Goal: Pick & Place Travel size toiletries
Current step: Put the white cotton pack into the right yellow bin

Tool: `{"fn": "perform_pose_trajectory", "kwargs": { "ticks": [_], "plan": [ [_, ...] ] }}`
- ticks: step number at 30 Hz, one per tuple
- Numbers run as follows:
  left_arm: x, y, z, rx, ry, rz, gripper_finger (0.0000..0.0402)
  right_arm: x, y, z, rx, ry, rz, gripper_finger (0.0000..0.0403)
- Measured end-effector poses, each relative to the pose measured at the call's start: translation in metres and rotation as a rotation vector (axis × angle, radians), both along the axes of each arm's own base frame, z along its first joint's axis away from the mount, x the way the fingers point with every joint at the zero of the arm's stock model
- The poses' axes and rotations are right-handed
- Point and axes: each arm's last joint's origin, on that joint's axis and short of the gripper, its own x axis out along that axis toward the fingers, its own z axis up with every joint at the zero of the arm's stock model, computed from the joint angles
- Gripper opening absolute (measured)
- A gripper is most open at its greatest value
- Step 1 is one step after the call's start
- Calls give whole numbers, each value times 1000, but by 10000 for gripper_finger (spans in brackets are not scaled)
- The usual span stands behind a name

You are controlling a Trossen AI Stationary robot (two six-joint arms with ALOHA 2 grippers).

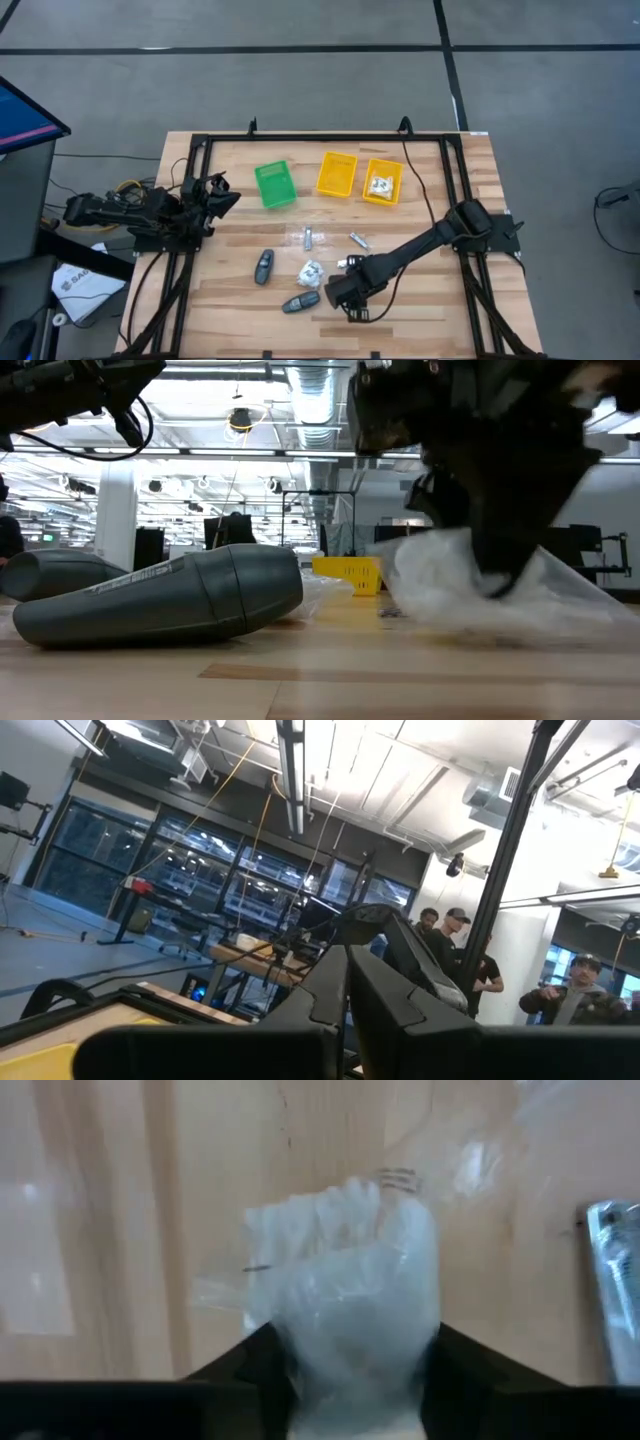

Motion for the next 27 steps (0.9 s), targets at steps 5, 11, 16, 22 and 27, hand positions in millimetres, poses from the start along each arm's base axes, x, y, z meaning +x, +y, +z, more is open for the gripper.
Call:
{"fn": "perform_pose_trajectory", "kwargs": {
  "ticks": [5,11,16,22,27],
  "plan": [
    [0,0,0,1,0,0,8,-2,-4,20,17,-49,24,63],
    [0,0,0,5,1,2,8,-6,-21,53,41,-110,-4,17],
    [0,0,0,6,1,3,8,-10,-47,85,59,-168,-56,41],
    [0,0,0,11,1,5,8,-23,-90,122,0,-219,-122,49],
    [0,0,0,23,3,12,8,-42,-141,149,-168,-244,-184,23]
  ]
}}
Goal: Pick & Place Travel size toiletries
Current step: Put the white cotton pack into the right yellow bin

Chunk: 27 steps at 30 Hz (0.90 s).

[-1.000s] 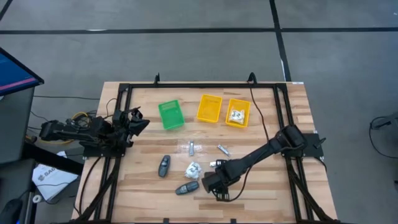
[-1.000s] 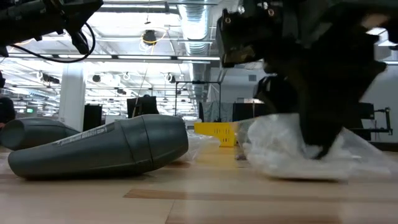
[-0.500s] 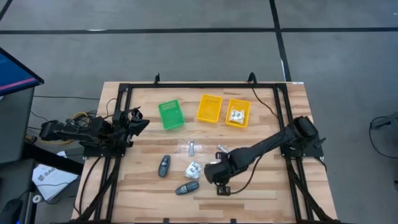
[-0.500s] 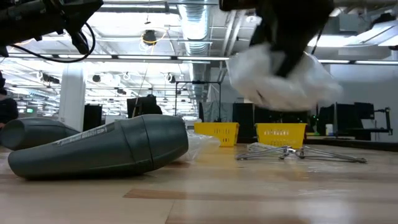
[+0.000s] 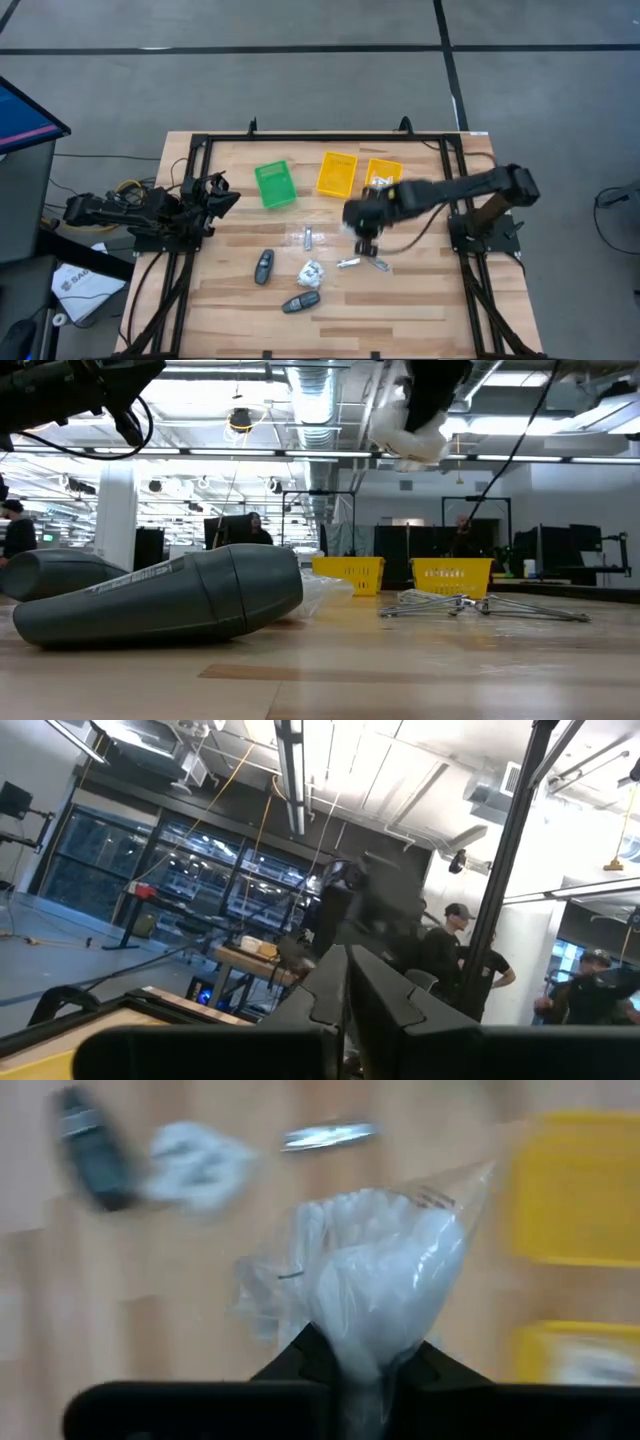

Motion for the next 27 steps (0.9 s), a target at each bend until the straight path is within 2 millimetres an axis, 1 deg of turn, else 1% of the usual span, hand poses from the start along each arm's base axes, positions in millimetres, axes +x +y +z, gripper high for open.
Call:
{"fn": "perform_pose_trajectory", "kwargs": {
  "ticks": [3,7,10,13,16,20,23,27],
  "plan": [
    [0,0,0,0,-1,0,8,-12,-33,15,-83,-10,-53,19],
    [0,0,0,3,0,1,8,-28,-78,28,-164,-20,-192,38],
    [0,0,0,5,0,2,8,-38,-110,31,-183,-5,-311,46],
    [0,0,0,7,1,3,8,-46,-139,29,-183,12,-414,43],
    [0,0,0,6,1,3,8,-46,-161,19,-164,53,-475,34],
    [0,0,0,6,1,3,8,-39,-179,-1,-128,132,-511,30],
    [0,0,0,3,0,1,8,-32,-189,-20,-104,206,-521,37],
    [0,0,0,0,0,0,8,-26,-194,-45,-74,338,-511,47]
  ]
}}
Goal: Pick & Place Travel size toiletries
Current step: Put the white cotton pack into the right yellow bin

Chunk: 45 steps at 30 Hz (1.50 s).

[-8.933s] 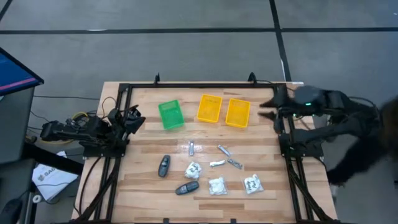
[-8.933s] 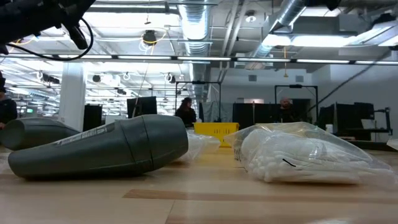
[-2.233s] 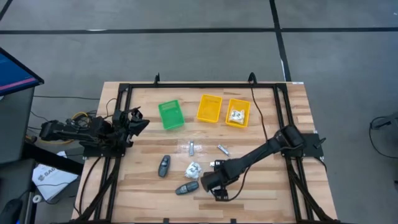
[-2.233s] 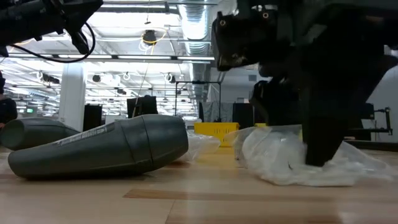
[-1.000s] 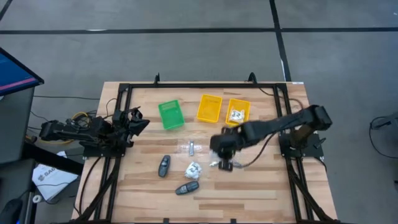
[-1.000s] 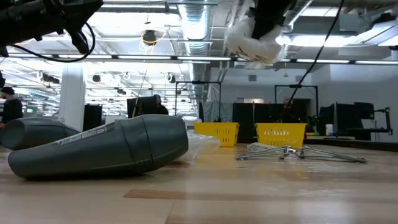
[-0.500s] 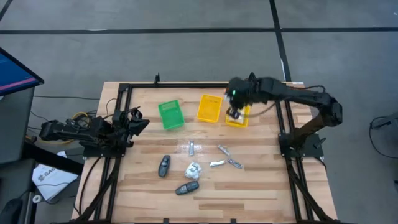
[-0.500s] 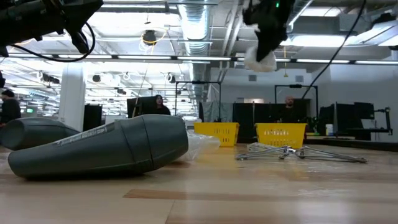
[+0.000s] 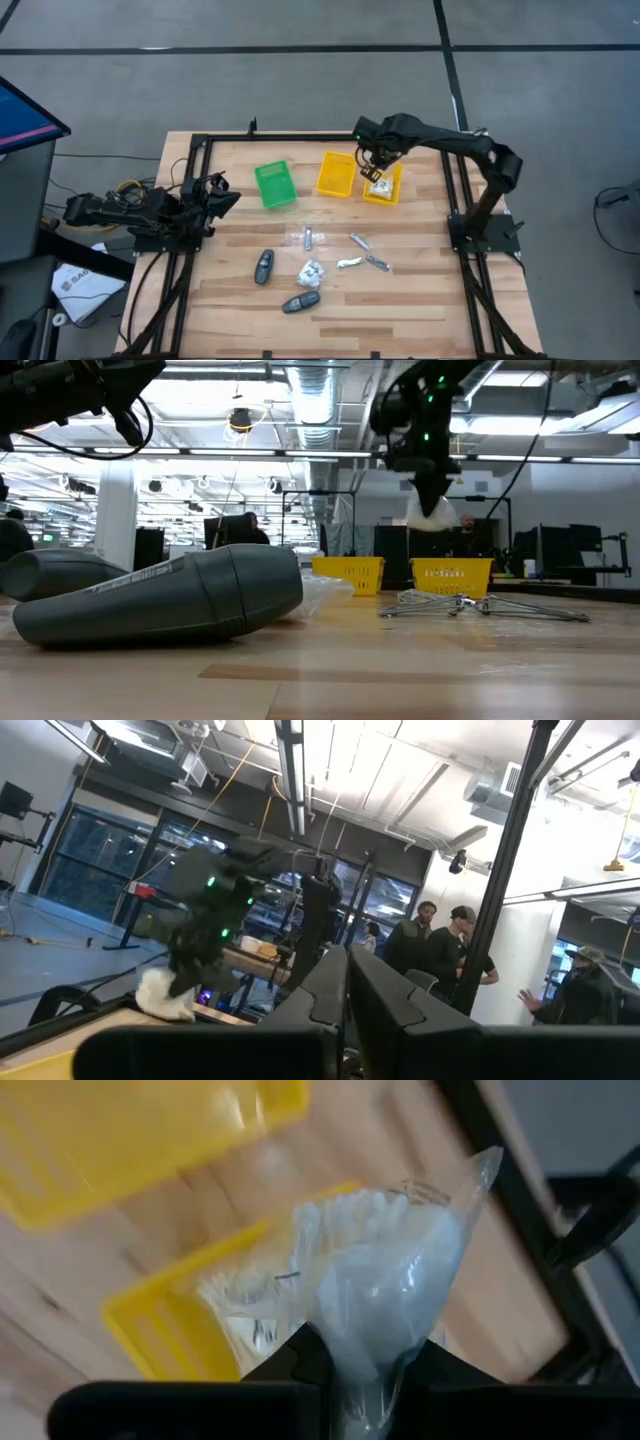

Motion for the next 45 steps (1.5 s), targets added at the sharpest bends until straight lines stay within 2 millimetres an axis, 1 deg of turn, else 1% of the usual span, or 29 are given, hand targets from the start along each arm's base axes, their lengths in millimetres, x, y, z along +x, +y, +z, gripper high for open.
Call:
{"fn": "perform_pose_trajectory", "kwargs": {
  "ticks": [3,5,8,10,14,19,23,25,27,29,31,35,38,41,43,45],
  "plan": [
    [0,0,0,0,0,0,8,4,0,-15,42,80,27,48],
    [0,0,0,0,0,0,8,7,1,-22,60,105,48,48],
    [0,0,0,-1,0,0,8,9,3,-23,99,87,58,53],
    [0,0,0,-1,0,0,8,10,2,-23,92,68,59,64],
    [0,0,0,-1,0,0,8,6,-2,-20,90,61,45,103],
    [0,0,0,-1,0,0,8,-1,-9,-20,110,92,24,174],
    [0,0,0,-1,0,0,8,-3,-11,-19,166,60,28,225],
    [0,0,0,-1,0,0,8,-5,-9,-14,207,17,18,239],
    [0,0,0,-1,0,-1,8,-7,-3,-3,232,-50,3,244],
    [0,0,0,-1,0,0,8,-8,7,11,245,-123,1,243],
    [0,0,0,-2,0,-1,8,-8,22,25,255,-205,24,240],
    [0,0,0,-4,-1,-2,8,-6,61,52,248,-343,112,233],
    [0,0,0,-4,-1,-2,8,0,94,67,230,-444,230,230],
    [0,0,0,-4,-1,-2,8,10,128,76,193,-535,354,229],
    [0,0,0,-4,-1,-2,8,18,149,75,150,-557,413,230],
    [0,0,0,-4,-1,-2,8,25,166,71,117,-555,455,233]
  ]
}}
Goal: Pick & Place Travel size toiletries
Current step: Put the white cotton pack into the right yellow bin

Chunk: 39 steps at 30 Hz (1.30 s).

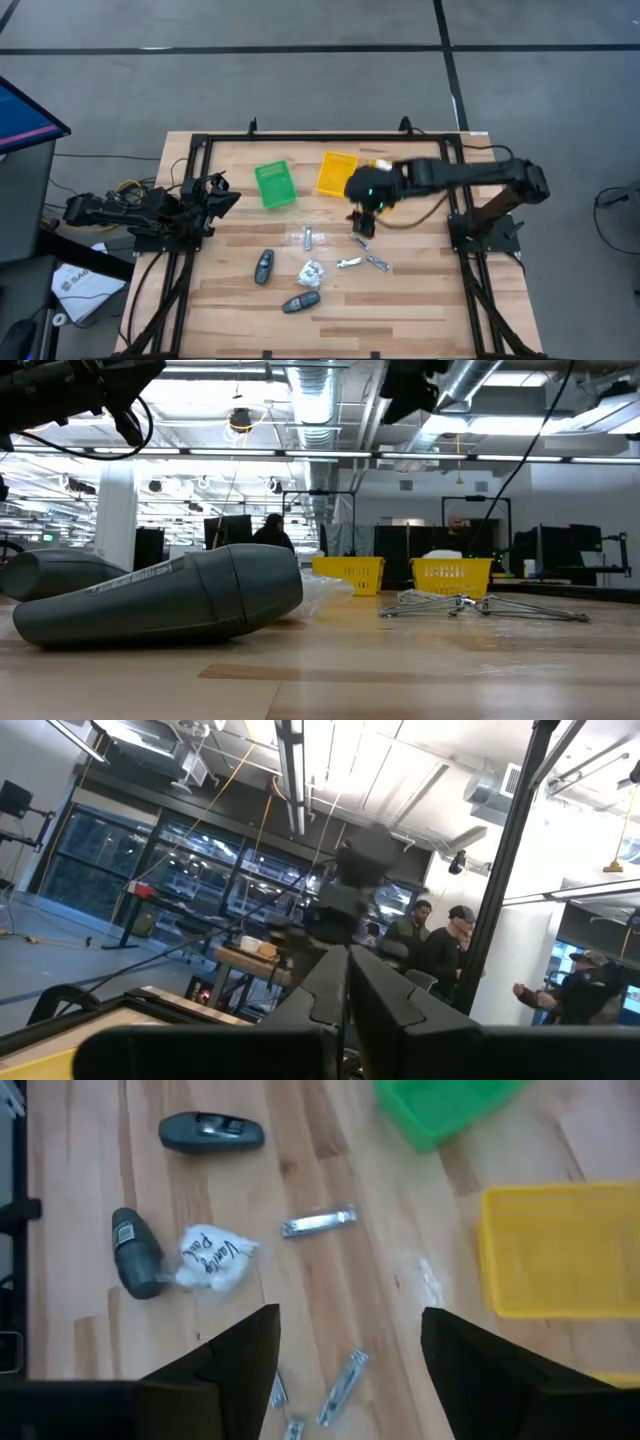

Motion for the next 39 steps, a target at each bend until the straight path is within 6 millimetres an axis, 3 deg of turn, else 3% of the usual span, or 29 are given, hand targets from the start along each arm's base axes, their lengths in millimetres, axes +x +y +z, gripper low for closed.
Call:
{"fn": "perform_pose_trajectory", "kwargs": {
  "ticks": [4,8,12,16,19,27,36,39],
  "plan": [
    [0,0,0,0,0,0,8,20,30,-20,-18,-31,49,246],
    [0,0,0,0,0,0,8,35,53,-55,7,-59,85,255],
    [0,0,0,0,0,0,8,37,72,-92,21,-42,111,255],
    [0,0,0,0,1,0,8,42,92,-113,33,-97,161,255],
    [0,0,0,0,0,0,8,43,104,-133,23,-34,192,255],
    [0,0,0,0,0,0,8,53,121,-160,21,-37,222,256],
    [0,0,0,0,1,0,8,58,121,-197,8,57,194,256],
    [0,0,0,0,1,0,8,62,121,-201,27,57,169,256]
  ]
}}
